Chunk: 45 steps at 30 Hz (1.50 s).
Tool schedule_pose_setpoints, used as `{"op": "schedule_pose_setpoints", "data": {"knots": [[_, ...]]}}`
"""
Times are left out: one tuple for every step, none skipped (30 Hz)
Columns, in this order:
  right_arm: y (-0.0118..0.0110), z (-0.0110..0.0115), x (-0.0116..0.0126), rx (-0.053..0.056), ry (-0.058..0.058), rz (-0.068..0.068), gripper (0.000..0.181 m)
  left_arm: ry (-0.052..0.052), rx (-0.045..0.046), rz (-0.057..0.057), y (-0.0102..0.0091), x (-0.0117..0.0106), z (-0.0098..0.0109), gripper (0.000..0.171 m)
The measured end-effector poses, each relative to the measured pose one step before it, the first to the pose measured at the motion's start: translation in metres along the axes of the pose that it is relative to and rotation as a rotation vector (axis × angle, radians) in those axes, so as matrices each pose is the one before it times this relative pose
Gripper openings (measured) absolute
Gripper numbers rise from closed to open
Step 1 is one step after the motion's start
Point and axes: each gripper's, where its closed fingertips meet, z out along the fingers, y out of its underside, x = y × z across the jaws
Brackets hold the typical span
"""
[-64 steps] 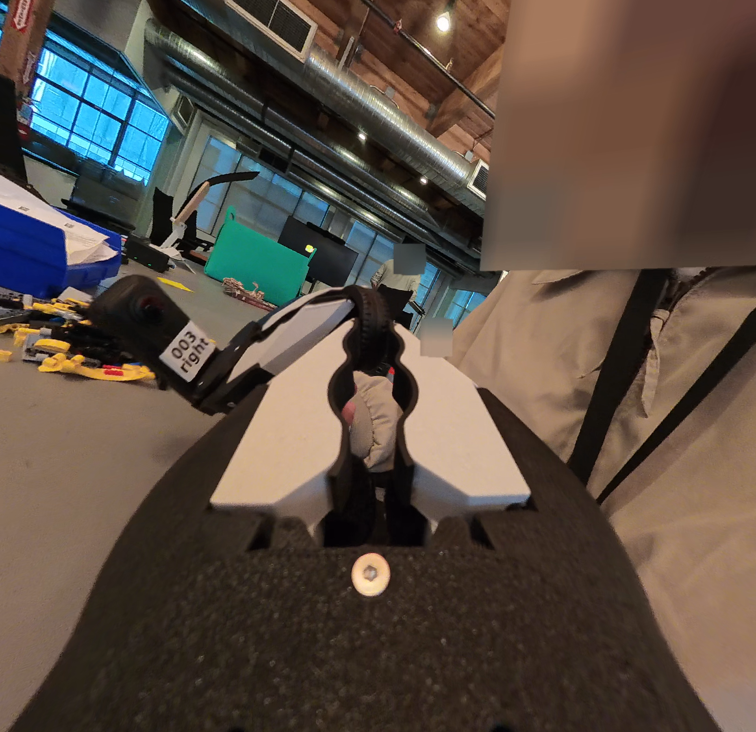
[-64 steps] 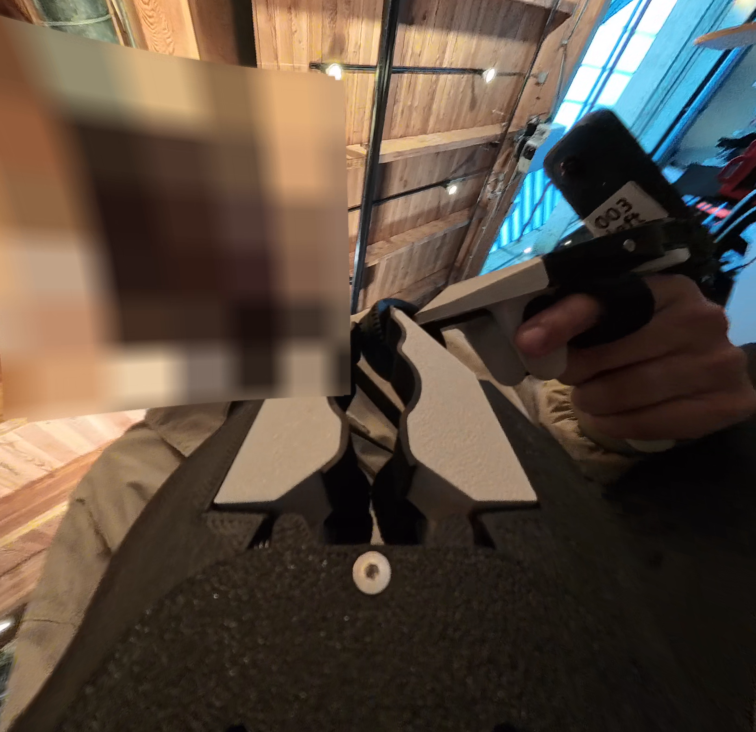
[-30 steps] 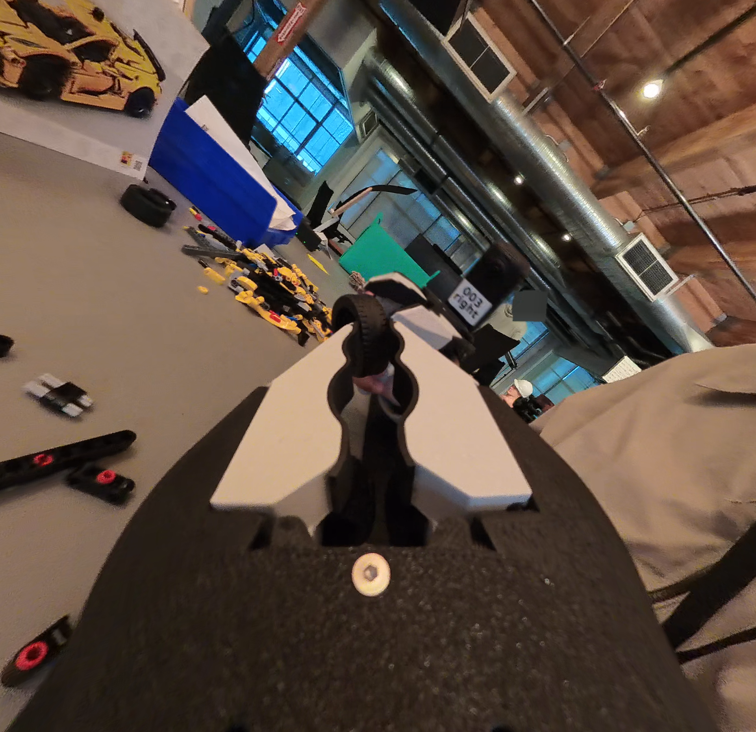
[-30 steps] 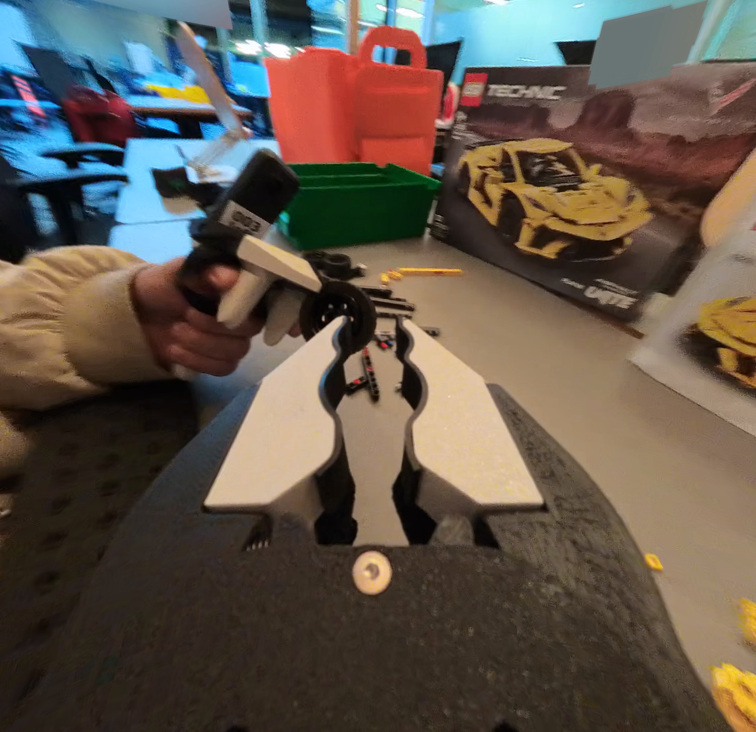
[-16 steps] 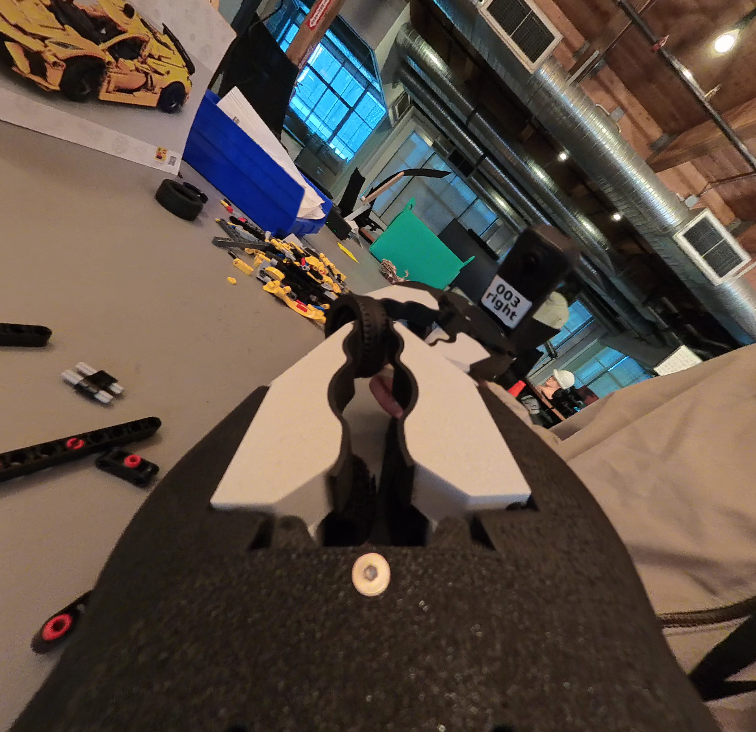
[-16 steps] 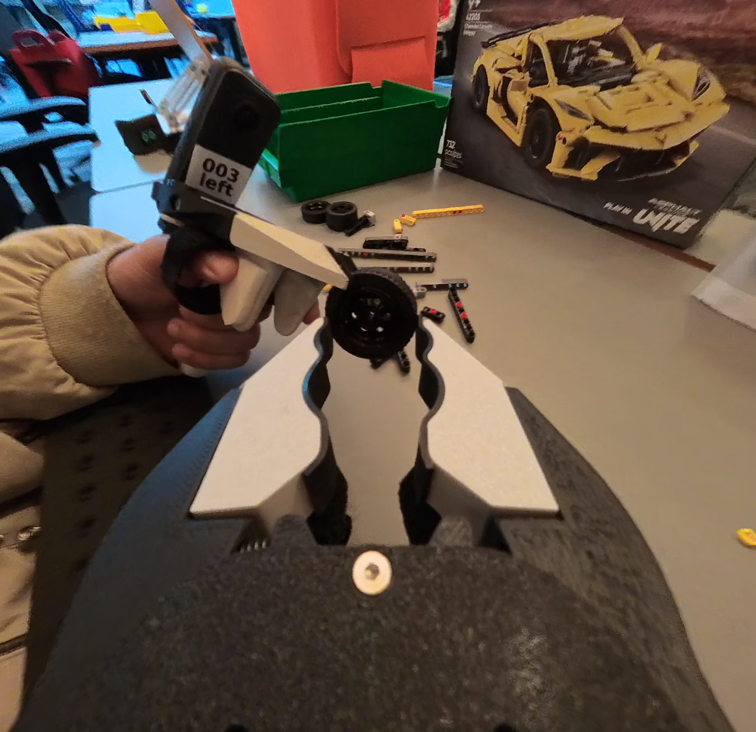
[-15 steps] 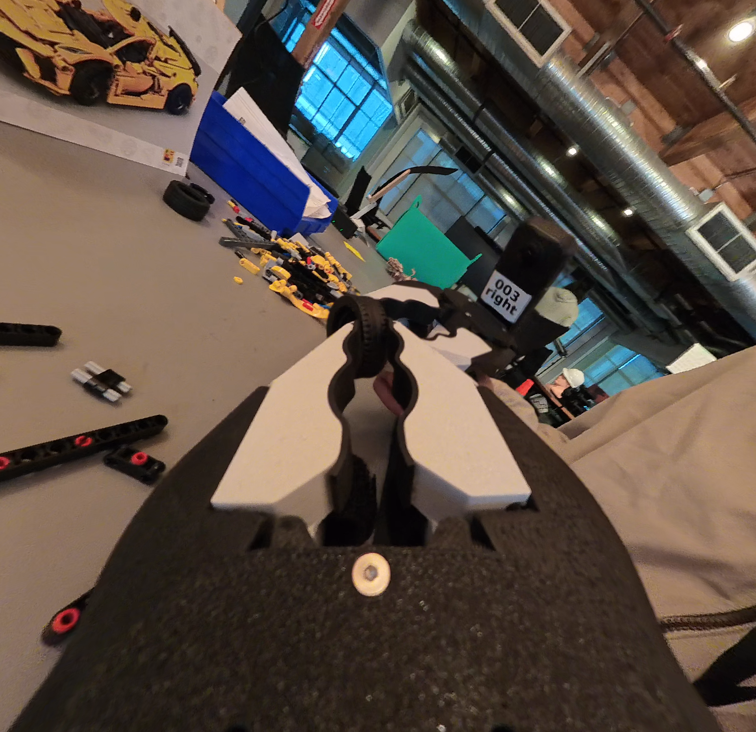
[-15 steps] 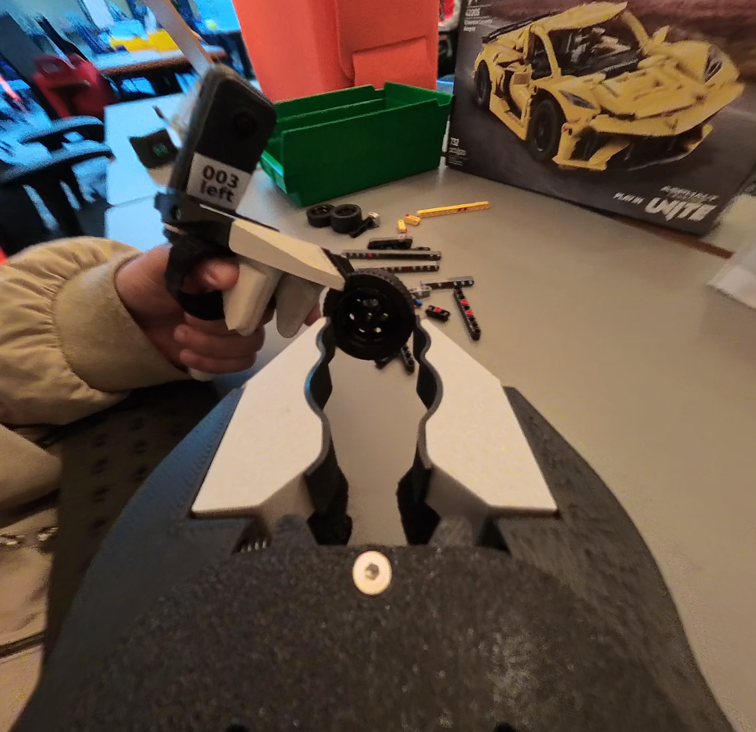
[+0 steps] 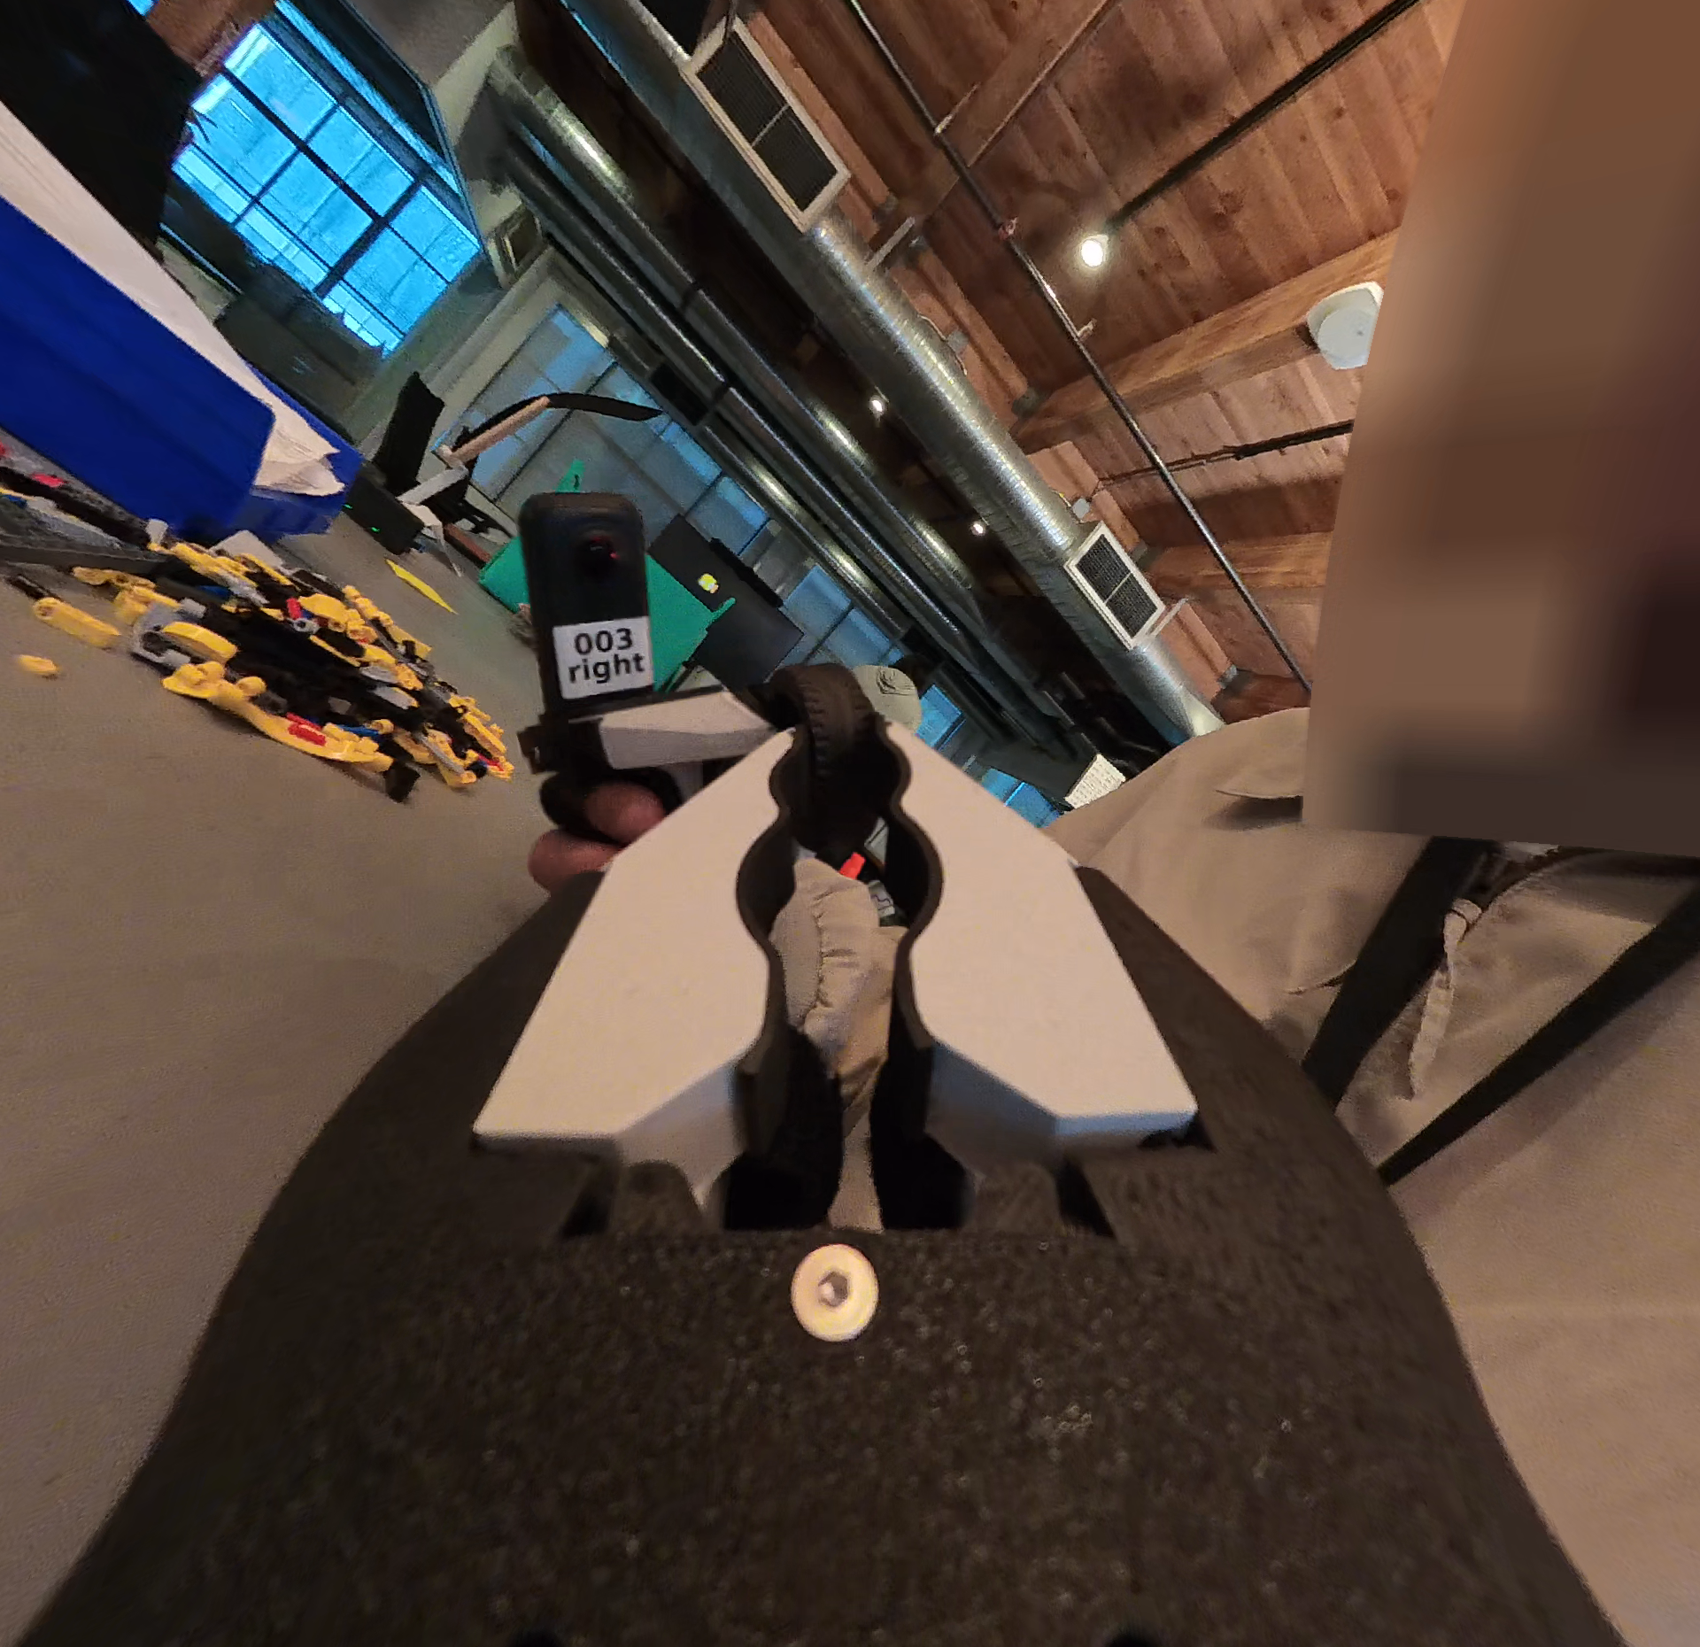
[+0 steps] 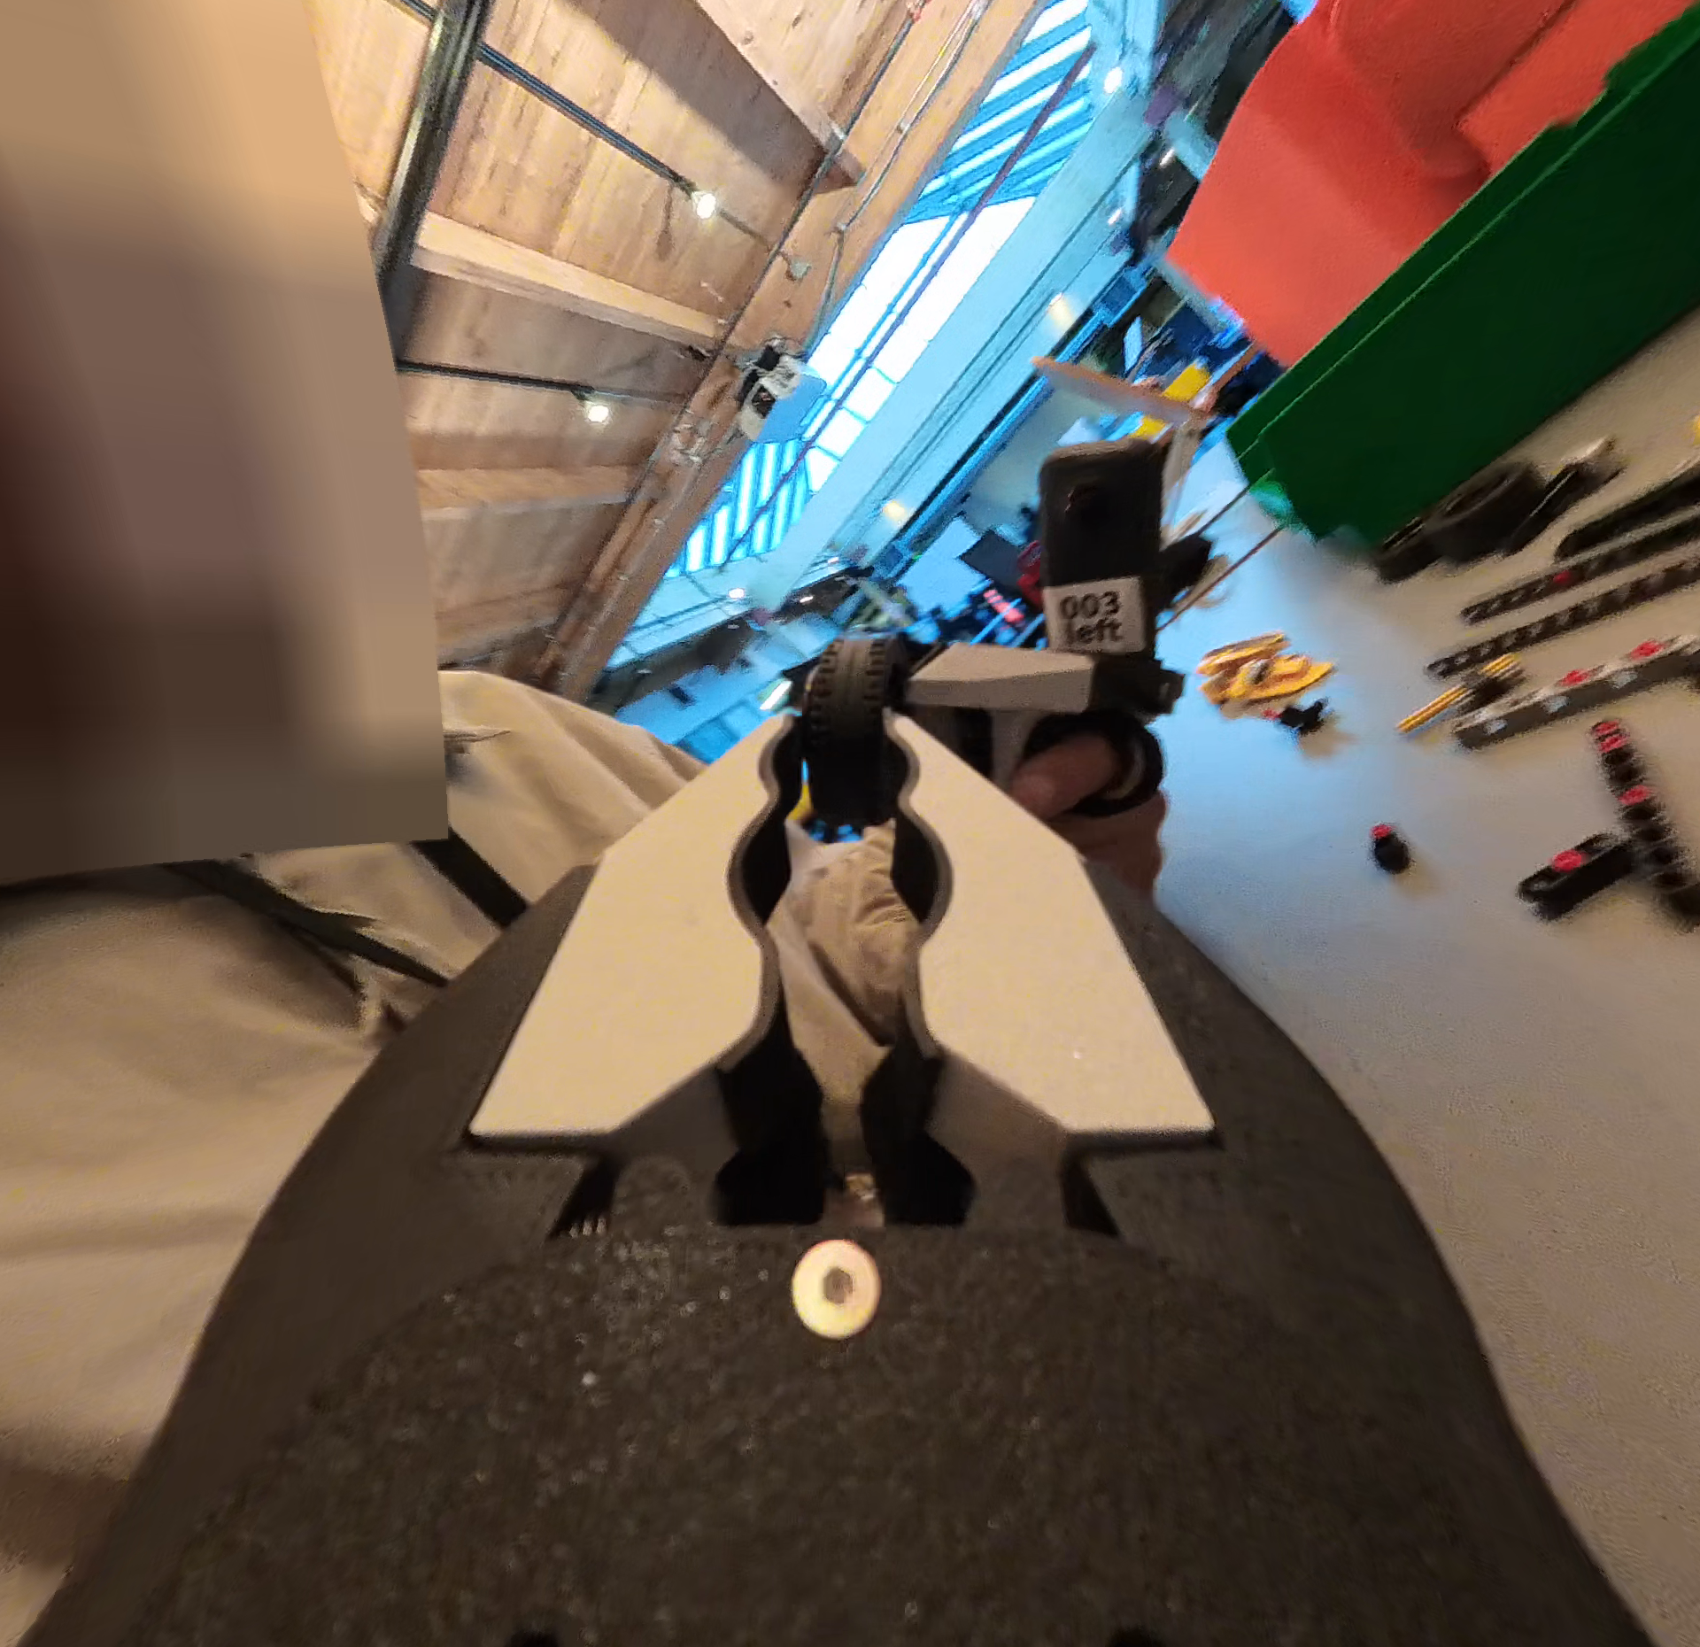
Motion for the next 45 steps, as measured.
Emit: {"op": "schedule_pose_setpoints", "data": {"knots": [[0.00235, -0.00023, -0.00220, -0.0136, -0.0252, 0.0387, 0.015, -0.0010, -0.00259, 0.0126, 0.00059, 0.00074, 0.00054, 0.012], [0.00354, 0.00049, -0.00328, -0.0180, -0.0236, 0.0203, 0.014, 0.0028, -0.00829, 0.0215, 0.00126, 0.00177, 0.00089, 0.012], [0.00187, 0.00068, -0.00400, -0.0061, -0.0217, 0.0002, 0.014, -0.0020, -0.00814, 0.0382, 0.00132, 0.00225, 0.00132, 0.011], [0.00077, 0.00016, -0.00283, 0.0044, -0.0224, 0.0082, 0.014, -0.0072, -0.00647, 0.0433, 0.00104, 0.00201, 0.00125, 0.011], [0.00065, -0.00036, -0.00168, 0.0036, -0.0284, 0.0356, 0.015, -0.0114, -0.00363, 0.0285, 0.00055, 0.00016, 0.00075, 0.011], [-0.00163, -0.00122, 0.00143, 0.0235, -0.0134, 0.0258, 0.014, -0.0134, 0.00166, 0.0113, -0.00013, -0.00140, 0.00032, 0.011], [0.00144, -0.00024, -0.00025, -0.0014, -0.0212, 0.0317, 0.014, 0.0010, -0.00032, -0.0011, 0.00041, 0.00002, 0.00043, 0.011], [0.00184, 0.00085, -0.00288, -0.0097, -0.0210, 0.0039, 0.014, 0.0146, 0.00048, -0.0036, 0.00041, 0.00237, 0.00108, 0.011], [0.00167, 0.00171, -0.00392, -0.0106, -0.0186, -0.0133, 0.014, 0.0176, 0.00354, 0.0002, 0.00020, 0.00343, 0.00143, 0.011], [0.00258, 0.00153, -0.00459, -0.0159, -0.0295, 0.0001, 0.014, 0.0125, 0.00280, -0.0038, 0.00023, 0.00203, 0.00128, 0.010], [-0.00040, 0.00069, -0.00080, 0.0051, -0.0128, 0.0118, 0.014, -0.0013, 0.00823, -0.0128, -0.00077, -0.00130, 0.00003, 0.010], [-0.00105, -0.00060, 0.00134, 0.0129, -0.0078, 0.0174, 0.014, -0.0047, 0.00510, -0.0136, -0.00026, -0.00207, -0.00029, 0.009], [0.00174, 0.00055, -0.00348, -0.0085, -0.0339, 0.0182, 0.013, 0.0146, 0.00120, -0.0145, 0.00076, 0.00160, 0.00125, 0.008], [0.00081, 0.00197, -0.00391, -0.0081, -0.0179, -0.0164, 0.013, 0.0197, 0.01274, -0.0182, -0.00041, 0.00248, 0.00146, 0.008], [-0.00112, -0.00050, 0.00176, 0.0011, 0.0222, -0.0285, 0.014, -0.0106, 0.01255, -0.0148, -0.00118, -0.00287, -0.00074, 0.007], [-0.00352, -0.00475, 0.00756, 0.0101, 0.0534, -0.0045, 0.013, -0.0386, 0.00429, -0.0161, -0.00133, -0.00807, -0.00286, 0.008], [-0.00371, -0.00485, 0.00821, 0.0145, 0.0544, 0.0015, 0.012, -0.0258, -0.00011, -0.0201, -0.00057, -0.00676, -0.00212, 0.009], [0.00307, 0.00069, -0.00186, -0.0221, -0.0011, -0.0137, 0.013, 0.0166, -0.00506, -0.0159, 0.00106, 0.00145, 0.00060, 0.010], [0.00232, 0.00255, -0.00442, -0.0154, 0.0005, -0.0497, 0.013, 0.0177, -0.00206, -0.0040, 0.00087, 0.00320, 0.00098, 0.010], [-0.00022, -0.00121, 0.00252, 0.0028, 0.0284, -0.0235, 0.013, -0.0087, -0.00027, -0.0091, 0.00044, -0.00199, -0.00059, 0.010], [0.00005, -0.00160, 0.00157, 0.0008, -0.0110, 0.0348, 0.013, 0.0023, 0.00159, -0.0264, 0.00036, -0.00184, -0.00067, 0.010], [-0.00162, 0.00068, -0.00152, 0.0102, -0.0209, 0.0117, 0.012, 0.0197, 0.00663, -0.0219, -0.00042, 0.00138, 0.00058, 0.010], [0.00144, 0.00212, -0.00382, -0.0107, -0.0144, -0.0261, 0.013, 0.0256, -0.00388, -0.0064, 0.00068, 0.00374, 0.00142, 0.010], [0.00223, 0.00199, -0.00423, -0.0169, -0.0136, -0.0263, 0.013, 0.0204, -0.00268, -0.0063, 0.00099, 0.00338, 0.00154, 0.010], [-0.00110, -0.00029, -0.00064, 0.0096, -0.0039, -0.0023, 0.013, 0.0025, 0.01088, -0.0117, 0.00007, -0.00007, 0.00065, 0.010], [-0.00022, -0.00157, -0.00035, 0.0050, -0.0212, 0.0396, 0.013, 0.0019, 0.00716, -0.0141, 0.00048, -0.00065, 0.00012, 0.010], [-0.00030, -0.00030, 0.00052, 0.0018, -0.0038, 0.0145, 0.013, 0.0026, 0.00753, -0.0171, -0.00101, -0.00067, -0.00070, 0.010], [-0.00225, -0.00154, 0.00773, 0.0022, 0.0702, -0.0348, 0.013, -0.0277, 0.01778, -0.0205, -0.00432, -0.00609, -0.00344, 0.011], [-0.00228, -0.00540, 0.01726, -0.0130, 0.1480, -0.0644, 0.012, -0.0750, 0.01604, -0.0195, -0.00575, -0.01390, -0.00604, 0.012], [-0.00042, -0.00570, 0.02026, -0.0313, 0.1763, -0.0922, 0.012, -0.1136, 0.00879, -0.0051, -0.00515, -0.01919, -0.00595, 0.012], [-0.00040, -0.00422, 0.01982, -0.0293, 0.1770, -0.1086, 0.012, -0.1205, 0.00892, 0.0175, -0.00432, -0.01824, -0.00389, 0.015], [0.00140, -0.00301, 0.02022, -0.0299, 0.1794, -0.1043, 0.012, -0.0802, 0.00666, 0.0417, -0.00305, -0.01005, -0.00227, 0.021], [0.00476, -0.00078, 0.01177, -0.0412, 0.1154, -0.1021, 0.012, -0.0404, -0.00500, 0.0571, -0.00047, -0.00256, -0.00088, 0.024], [0.00310, 0.00025, 0.00820, -0.0232, 0.0917, -0.0832, 0.012, -0.0400, -0.01598, 0.0593, 0.00212, -0.00198, 0.00070, 0.025], [0.00000, 0.00073, 0.00203, -0.0008, 0.0508, -0.0570, 0.012, -0.0417, -0.01768, 0.0490, 0.00307, -0.00258, 0.00199, 0.029], [-0.00061, 0.00158, -0.00482, 0.0040, 0.0000, -0.0396, 0.012, -0.0282, -0.01634, 0.0312, 0.00306, -0.00178, 0.00238, 0.031], [0.00009, 0.00186, -0.00105, 0.0003, 0.0275, -0.0536, 0.012, -0.0167, -0.01682, 0.0129, 0.00288, -0.00154, 0.00239, 0.033], [0.00125, 0.00152, 0.00161, -0.0126, 0.0463, -0.0704, 0.013, -0.0128, -0.00973, -0.0032, 0.00171, -0.00228, 0.00150, 0.035], [0.00103, 0.00100, -0.00029, -0.0147, 0.0273, -0.0491, 0.013, -0.0052, -0.00011, -0.0111, 0.00004, -0.00177, 0.00009, 0.038], [-0.00200, 0.00004, -0.00058, 0.0074, 0.0172, -0.0232, 0.013, 0.0011, 0.00167, -0.0121, -0.00016, -0.00087, -0.00036, 0.038], [-0.00274, -0.00010, -0.00260, 0.0156, -0.0064, -0.0022, 0.013, 0.0042, 0.00218, -0.0092, -0.00031, -0.00014, -0.00024, 0.038], [-0.00048, 0.00069, -0.00305, 0.0028, -0.0200, 0.0119, 0.013, 0.0012, 0.00179, -0.0030, -0.00033, 0.00017, -0.00012, 0.039], [-0.00082, -0.00032, -0.00044, 0.0067, -0.0032, 0.0067, 0.013, 0.0053, 0.00246, -0.0004, -0.00023, 0.00101, -0.00002, 0.039], [-0.00318, -0.00151, -0.00241, 0.0174, -0.0128, -0.0048, 0.013, 0.0200, 0.00709, -0.0061, -0.00058, 0.00281, -0.00013, 0.039], [-0.00275, -0.00065, -0.00260, 0.0156, -0.0210, -0.0078, 0.013, 0.0201, 0.00586, -0.0099, -0.00021, 0.00262, -0.00037, 0.040]]}}
